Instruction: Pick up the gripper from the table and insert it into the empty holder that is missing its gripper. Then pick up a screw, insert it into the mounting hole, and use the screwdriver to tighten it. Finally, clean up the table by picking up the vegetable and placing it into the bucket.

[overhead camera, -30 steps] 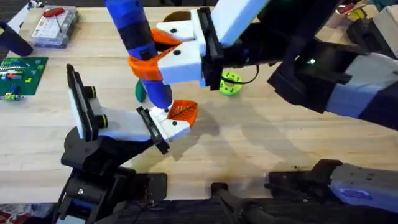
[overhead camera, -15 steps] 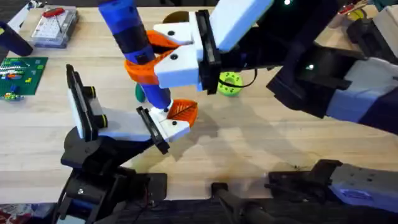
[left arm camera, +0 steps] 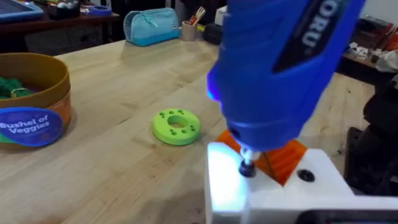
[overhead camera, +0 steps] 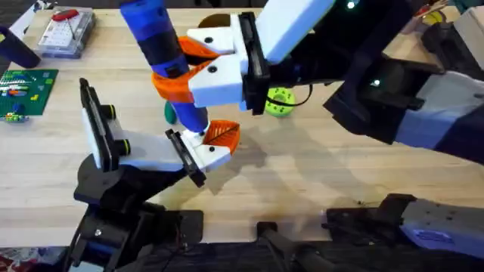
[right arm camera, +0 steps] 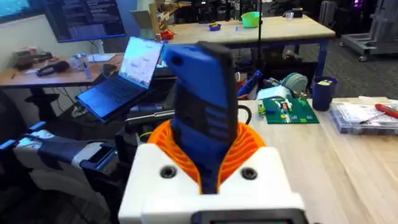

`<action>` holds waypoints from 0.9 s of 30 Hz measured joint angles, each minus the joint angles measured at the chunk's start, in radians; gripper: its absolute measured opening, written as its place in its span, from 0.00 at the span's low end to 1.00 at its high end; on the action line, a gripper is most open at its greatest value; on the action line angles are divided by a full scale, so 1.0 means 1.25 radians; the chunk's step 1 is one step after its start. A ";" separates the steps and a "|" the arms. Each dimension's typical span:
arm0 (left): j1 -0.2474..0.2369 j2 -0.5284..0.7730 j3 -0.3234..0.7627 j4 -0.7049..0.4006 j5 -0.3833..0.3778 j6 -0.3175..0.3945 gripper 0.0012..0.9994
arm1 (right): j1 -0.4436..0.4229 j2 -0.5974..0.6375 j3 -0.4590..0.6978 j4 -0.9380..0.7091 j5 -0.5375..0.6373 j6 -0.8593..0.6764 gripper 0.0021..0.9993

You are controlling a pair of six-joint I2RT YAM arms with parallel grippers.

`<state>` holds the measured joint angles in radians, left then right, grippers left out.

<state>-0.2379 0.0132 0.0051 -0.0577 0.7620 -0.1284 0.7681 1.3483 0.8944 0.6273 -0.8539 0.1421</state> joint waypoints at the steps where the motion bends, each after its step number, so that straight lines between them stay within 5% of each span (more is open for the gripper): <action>1: 0.000 0.000 0.000 0.000 0.000 0.000 0.02 | 0.000 0.000 0.000 0.000 0.000 0.000 0.08; 27: 0.000 0.000 0.000 0.001 -0.003 0.000 0.02 | 0.000 0.000 0.020 -0.005 0.000 0.004 0.09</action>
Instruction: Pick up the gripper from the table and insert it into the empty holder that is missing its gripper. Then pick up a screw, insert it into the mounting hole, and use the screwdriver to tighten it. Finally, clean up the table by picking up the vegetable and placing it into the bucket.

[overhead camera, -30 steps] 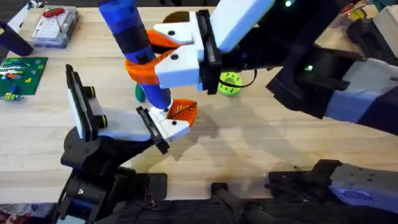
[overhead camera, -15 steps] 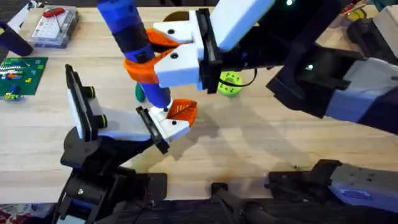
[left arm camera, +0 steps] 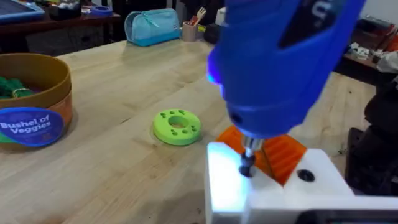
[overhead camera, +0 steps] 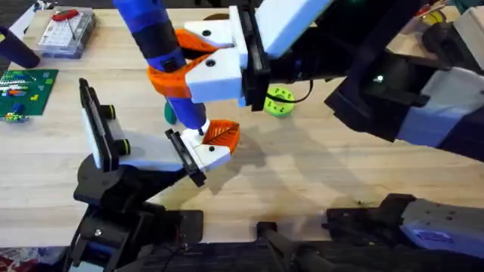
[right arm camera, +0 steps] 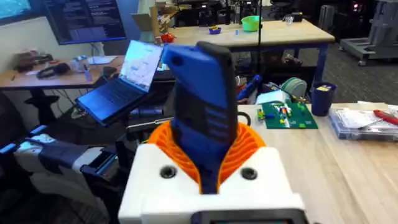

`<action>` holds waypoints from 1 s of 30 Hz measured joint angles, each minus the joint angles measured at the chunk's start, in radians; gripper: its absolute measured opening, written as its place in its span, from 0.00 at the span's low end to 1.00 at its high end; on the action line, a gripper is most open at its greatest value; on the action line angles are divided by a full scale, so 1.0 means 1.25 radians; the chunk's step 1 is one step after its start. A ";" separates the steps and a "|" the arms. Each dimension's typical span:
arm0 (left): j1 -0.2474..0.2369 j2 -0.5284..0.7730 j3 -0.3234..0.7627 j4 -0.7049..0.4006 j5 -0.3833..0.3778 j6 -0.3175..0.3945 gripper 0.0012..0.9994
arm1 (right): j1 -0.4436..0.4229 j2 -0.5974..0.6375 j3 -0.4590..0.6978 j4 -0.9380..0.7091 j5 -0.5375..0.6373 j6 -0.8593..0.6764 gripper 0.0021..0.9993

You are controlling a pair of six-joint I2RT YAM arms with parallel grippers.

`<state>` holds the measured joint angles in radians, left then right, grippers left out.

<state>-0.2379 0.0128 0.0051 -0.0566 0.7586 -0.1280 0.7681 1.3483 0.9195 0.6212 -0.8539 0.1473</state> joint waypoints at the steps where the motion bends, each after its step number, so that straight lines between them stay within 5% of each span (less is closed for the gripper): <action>1: 0.000 0.000 0.000 0.000 0.000 0.000 0.02 | 0.000 0.000 0.000 0.000 0.000 0.000 0.08; 30: 0.000 0.000 0.000 0.000 0.000 0.000 0.02 | -0.009 -0.023 0.028 -0.010 -0.002 0.001 0.08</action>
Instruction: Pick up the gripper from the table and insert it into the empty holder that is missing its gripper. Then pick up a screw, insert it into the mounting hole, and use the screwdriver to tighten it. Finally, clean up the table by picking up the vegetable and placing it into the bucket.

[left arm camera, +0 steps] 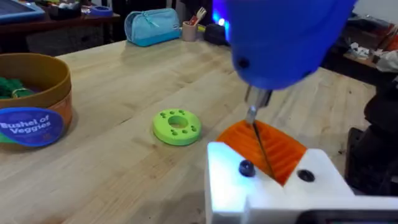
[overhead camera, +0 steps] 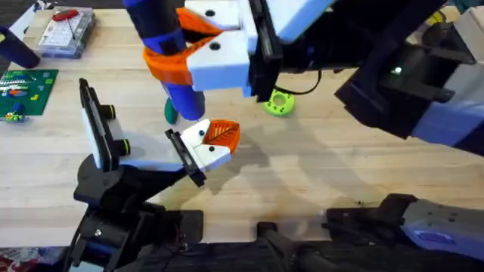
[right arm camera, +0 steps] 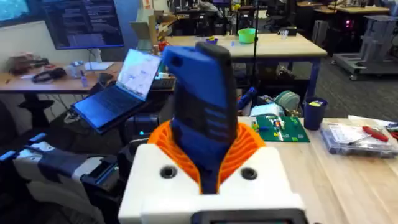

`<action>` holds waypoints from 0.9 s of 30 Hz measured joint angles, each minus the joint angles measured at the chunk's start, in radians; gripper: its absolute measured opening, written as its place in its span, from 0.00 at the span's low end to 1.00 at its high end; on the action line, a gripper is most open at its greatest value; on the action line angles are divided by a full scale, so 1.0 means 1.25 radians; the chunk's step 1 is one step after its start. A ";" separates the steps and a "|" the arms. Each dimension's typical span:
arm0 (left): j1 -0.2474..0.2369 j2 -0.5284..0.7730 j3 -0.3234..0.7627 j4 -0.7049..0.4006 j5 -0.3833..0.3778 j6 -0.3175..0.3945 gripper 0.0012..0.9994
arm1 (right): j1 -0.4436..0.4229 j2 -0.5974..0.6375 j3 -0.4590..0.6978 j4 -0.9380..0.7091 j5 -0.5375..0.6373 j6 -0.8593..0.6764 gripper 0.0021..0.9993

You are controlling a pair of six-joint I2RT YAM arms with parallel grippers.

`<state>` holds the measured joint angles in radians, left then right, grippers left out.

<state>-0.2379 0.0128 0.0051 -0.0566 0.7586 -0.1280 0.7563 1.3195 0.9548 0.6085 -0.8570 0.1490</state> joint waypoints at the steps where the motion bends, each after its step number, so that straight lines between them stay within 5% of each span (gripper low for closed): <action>1: 0.000 0.000 0.000 0.000 0.000 0.000 0.02 | 0.000 -0.001 0.005 -0.006 0.000 0.000 0.08; 27: 0.000 0.000 0.000 0.000 0.000 0.000 0.02 | 0.019 -0.001 0.015 -0.078 0.001 -0.026 0.08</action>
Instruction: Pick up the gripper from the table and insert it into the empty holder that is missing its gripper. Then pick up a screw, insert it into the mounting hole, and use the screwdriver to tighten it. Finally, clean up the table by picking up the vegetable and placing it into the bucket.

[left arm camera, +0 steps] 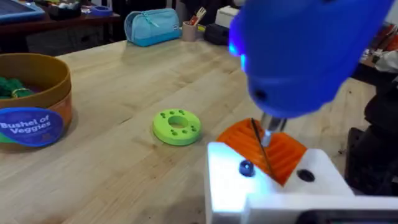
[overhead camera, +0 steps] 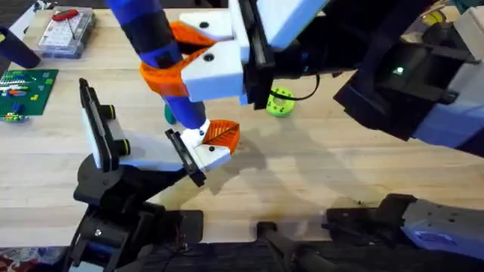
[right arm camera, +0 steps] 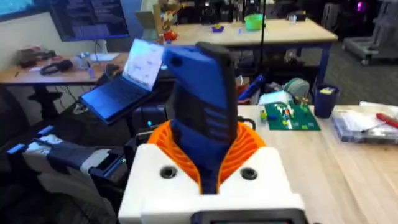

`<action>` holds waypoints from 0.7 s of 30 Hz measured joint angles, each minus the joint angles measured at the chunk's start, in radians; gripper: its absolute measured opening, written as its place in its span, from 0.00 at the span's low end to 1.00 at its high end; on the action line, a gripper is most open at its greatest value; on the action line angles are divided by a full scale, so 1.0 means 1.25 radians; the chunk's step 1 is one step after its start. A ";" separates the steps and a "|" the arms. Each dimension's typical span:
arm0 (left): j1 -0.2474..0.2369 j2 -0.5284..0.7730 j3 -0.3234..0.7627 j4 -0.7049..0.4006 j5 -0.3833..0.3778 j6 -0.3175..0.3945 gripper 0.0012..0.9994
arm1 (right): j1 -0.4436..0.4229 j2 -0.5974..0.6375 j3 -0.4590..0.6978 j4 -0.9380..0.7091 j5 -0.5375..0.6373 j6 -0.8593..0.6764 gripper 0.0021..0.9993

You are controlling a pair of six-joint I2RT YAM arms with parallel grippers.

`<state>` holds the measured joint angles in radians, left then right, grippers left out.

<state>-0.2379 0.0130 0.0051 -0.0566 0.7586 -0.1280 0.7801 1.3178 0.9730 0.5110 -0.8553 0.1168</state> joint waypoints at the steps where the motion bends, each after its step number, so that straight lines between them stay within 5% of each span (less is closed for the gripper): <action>1: 0.000 0.000 0.000 0.000 0.000 0.000 0.02 | 0.001 0.000 0.000 -0.007 0.001 -0.004 0.08; 21: 0.000 0.000 0.000 0.000 0.000 0.000 0.02 | 0.001 0.000 0.000 -0.009 0.005 -0.028 0.08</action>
<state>-0.2379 0.0128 0.0051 -0.0566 0.7586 -0.1280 0.7818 1.3178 0.9725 0.4995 -0.8493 0.0813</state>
